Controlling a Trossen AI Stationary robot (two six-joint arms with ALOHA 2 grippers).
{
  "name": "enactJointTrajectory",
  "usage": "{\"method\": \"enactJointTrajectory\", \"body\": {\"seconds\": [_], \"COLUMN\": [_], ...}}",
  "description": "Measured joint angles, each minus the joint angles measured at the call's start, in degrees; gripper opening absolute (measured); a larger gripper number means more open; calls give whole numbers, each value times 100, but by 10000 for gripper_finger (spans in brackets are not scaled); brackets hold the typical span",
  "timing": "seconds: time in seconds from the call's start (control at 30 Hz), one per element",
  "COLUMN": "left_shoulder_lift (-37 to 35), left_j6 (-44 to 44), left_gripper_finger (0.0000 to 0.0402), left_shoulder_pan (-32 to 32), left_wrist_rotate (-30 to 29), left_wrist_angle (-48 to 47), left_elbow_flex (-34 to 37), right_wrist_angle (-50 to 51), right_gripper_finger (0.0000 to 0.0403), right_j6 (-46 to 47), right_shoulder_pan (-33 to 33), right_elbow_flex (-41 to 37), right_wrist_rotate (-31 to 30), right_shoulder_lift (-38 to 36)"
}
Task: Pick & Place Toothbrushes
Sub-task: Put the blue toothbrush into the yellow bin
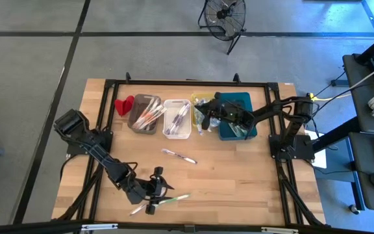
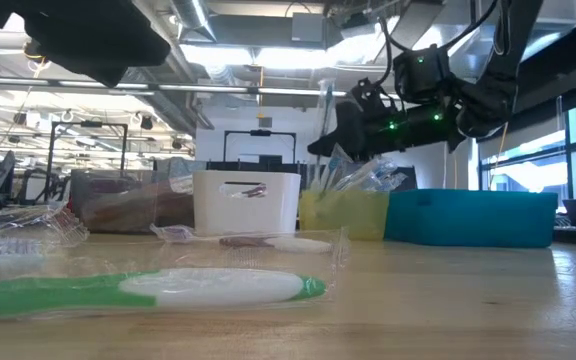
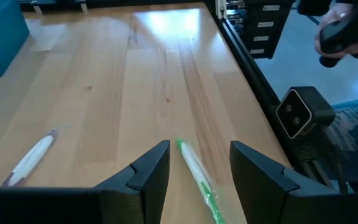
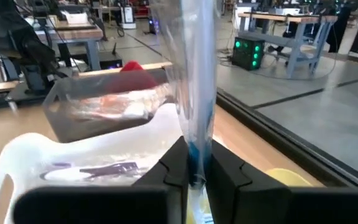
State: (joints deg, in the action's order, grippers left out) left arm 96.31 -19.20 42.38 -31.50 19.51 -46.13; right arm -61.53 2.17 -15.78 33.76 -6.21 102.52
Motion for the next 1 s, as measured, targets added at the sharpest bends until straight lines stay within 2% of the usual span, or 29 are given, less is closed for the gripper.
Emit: {"method": "enactJointTrajectory", "body": {"seconds": [0.63, 0.77, 0.87, 1.0], "left_shoulder_lift": [0, 0, 0, 0], "left_j6": [38, 48, 48, 48], "left_gripper_finger": [162, 162, 162, 162], "left_shoulder_pan": [1, 1, 1, 1], "left_wrist_rotate": [-34, -36, -38, -38], "left_wrist_angle": [0, 0, 0, 0], "left_elbow_flex": [0, 0, 0, 0], "right_wrist_angle": [233, 328, 497, 550], "right_gripper_finger": [172, 199, 215, 233], "right_j6": [-312, -749, -738, -413], "right_shoulder_pan": [52, 93, 87, 150], "right_elbow_flex": [1, 0, 0, 0], "right_wrist_rotate": [54, -384, -720, -586], "right_shoulder_lift": [0, 0, 0, 0]}}
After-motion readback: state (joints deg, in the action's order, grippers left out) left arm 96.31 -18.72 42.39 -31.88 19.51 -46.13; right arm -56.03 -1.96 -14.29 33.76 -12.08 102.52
